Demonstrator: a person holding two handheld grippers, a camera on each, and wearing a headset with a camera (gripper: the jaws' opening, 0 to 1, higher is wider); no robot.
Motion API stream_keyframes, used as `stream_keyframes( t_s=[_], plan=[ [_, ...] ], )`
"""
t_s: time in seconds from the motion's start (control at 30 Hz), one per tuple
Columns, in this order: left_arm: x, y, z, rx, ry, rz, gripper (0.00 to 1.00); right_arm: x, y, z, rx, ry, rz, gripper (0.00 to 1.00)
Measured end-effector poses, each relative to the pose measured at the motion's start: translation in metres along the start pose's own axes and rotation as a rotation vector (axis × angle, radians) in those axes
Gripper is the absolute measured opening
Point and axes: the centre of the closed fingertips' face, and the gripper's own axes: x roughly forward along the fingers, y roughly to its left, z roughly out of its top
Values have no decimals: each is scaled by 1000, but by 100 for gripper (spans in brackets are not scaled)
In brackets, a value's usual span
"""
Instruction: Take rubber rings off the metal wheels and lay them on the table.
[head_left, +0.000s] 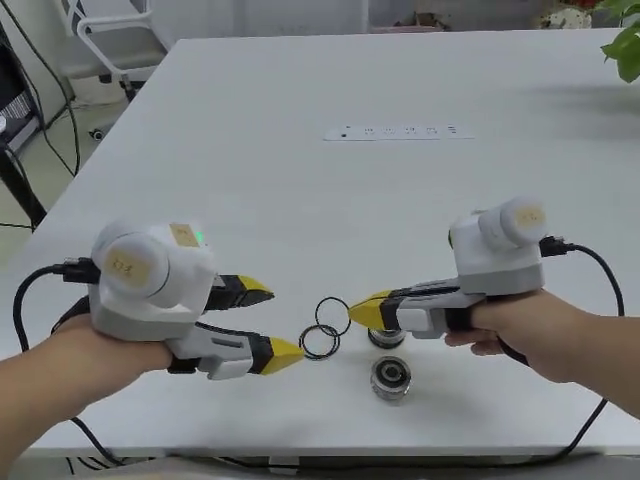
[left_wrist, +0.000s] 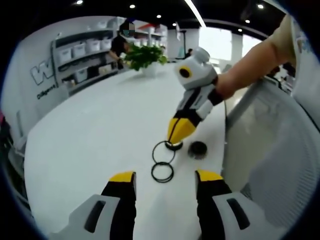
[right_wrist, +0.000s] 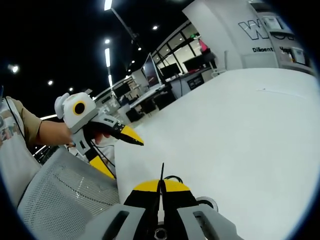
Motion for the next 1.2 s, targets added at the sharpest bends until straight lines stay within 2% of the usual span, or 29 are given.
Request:
stream_keyframes(
  t_s=[0.27, 0.4, 0.73, 1.2],
  plan=[
    [-9, 2, -5, -17, -3, 18, 48, 17, 10, -7, -4, 31, 27, 0],
    [-12, 5, -7, -12, -7, 36, 47, 22, 10, -12, -9, 45, 24, 0],
    [-15, 2, -13, -33, 5, 37, 48, 28, 2, -22, 1, 67, 2, 0],
    [-13, 0, -13, -47, 5, 33, 48, 29, -8, -26, 26, 78, -38, 0]
  ],
)
